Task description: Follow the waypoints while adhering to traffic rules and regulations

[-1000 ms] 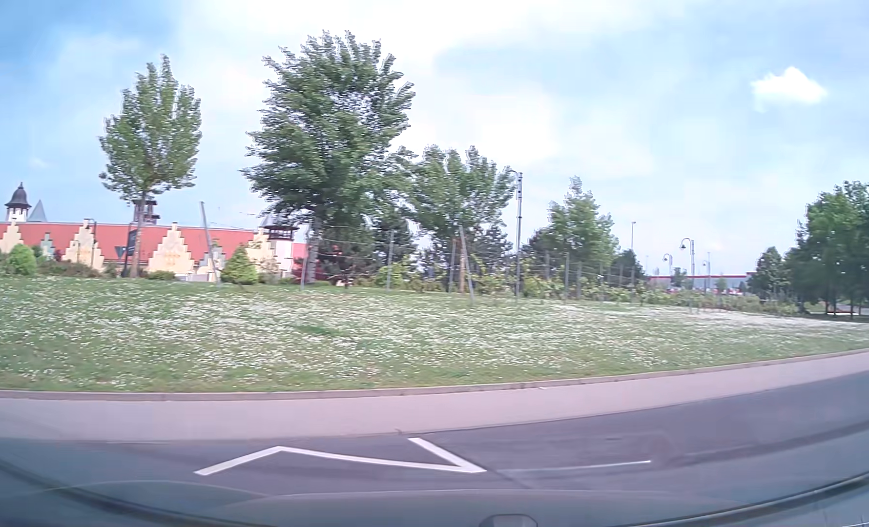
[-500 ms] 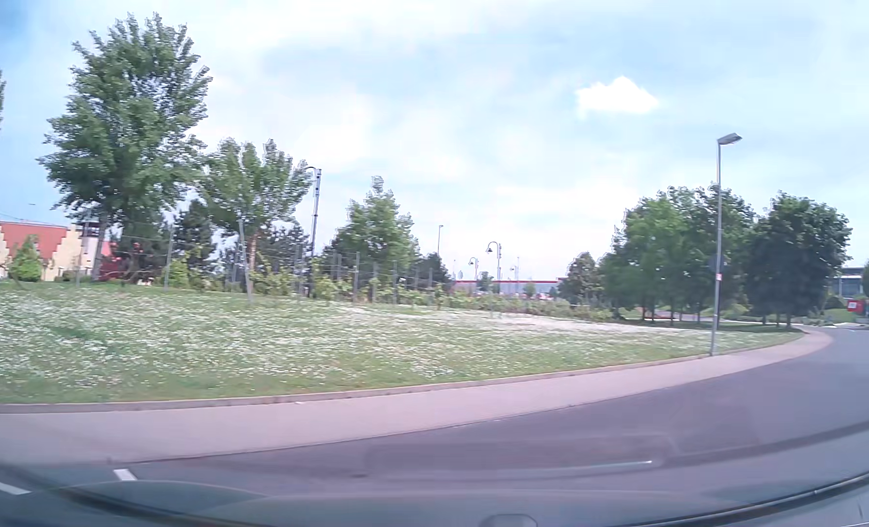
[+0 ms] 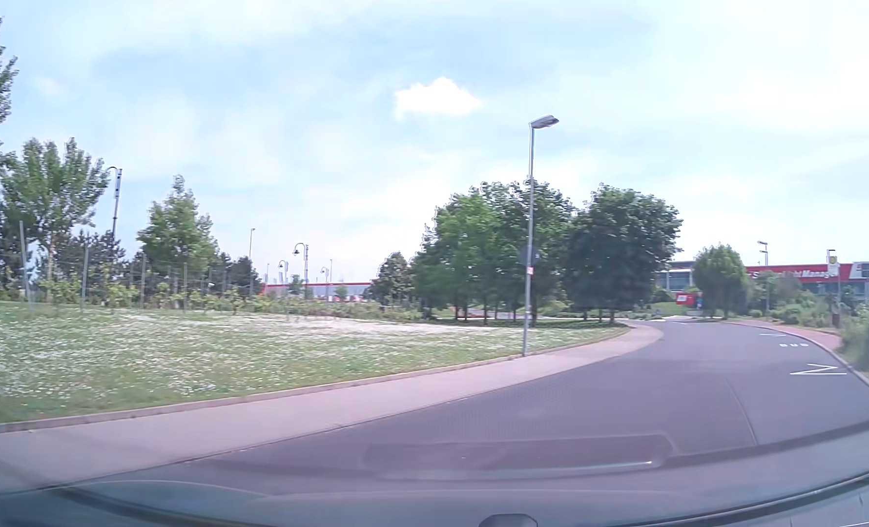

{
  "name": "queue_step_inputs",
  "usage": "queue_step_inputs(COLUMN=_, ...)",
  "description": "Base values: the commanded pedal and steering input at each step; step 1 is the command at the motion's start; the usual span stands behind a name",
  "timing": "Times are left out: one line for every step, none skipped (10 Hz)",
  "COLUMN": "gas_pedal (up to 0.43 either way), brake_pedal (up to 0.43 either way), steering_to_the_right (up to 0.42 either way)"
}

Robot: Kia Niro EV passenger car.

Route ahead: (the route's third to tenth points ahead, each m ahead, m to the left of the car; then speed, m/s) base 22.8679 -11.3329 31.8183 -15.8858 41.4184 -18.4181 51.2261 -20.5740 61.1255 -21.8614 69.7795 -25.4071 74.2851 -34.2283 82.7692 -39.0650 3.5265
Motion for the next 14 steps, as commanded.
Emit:
queue_step_inputs(gas_pedal=0.28, brake_pedal=0.0, steering_to_the_right=0.643)
queue_step_inputs(gas_pedal=0.28, brake_pedal=0.0, steering_to_the_right=0.595)
queue_step_inputs(gas_pedal=0.28, brake_pedal=0.0, steering_to_the_right=0.545)
queue_step_inputs(gas_pedal=0.311, brake_pedal=0.0, steering_to_the_right=0.504)
queue_step_inputs(gas_pedal=0.319, brake_pedal=0.0, steering_to_the_right=0.46)
queue_step_inputs(gas_pedal=0.319, brake_pedal=0.0, steering_to_the_right=0.418)
queue_step_inputs(gas_pedal=0.319, brake_pedal=0.0, steering_to_the_right=0.378)
queue_step_inputs(gas_pedal=0.319, brake_pedal=0.0, steering_to_the_right=0.33)
queue_step_inputs(gas_pedal=0.319, brake_pedal=0.0, steering_to_the_right=0.276)
queue_step_inputs(gas_pedal=0.319, brake_pedal=0.0, steering_to_the_right=0.24)
queue_step_inputs(gas_pedal=0.319, brake_pedal=0.0, steering_to_the_right=0.194)
queue_step_inputs(gas_pedal=0.319, brake_pedal=0.0, steering_to_the_right=0.152)
queue_step_inputs(gas_pedal=0.319, brake_pedal=0.0, steering_to_the_right=0.116)
queue_step_inputs(gas_pedal=0.319, brake_pedal=0.0, steering_to_the_right=0.083)
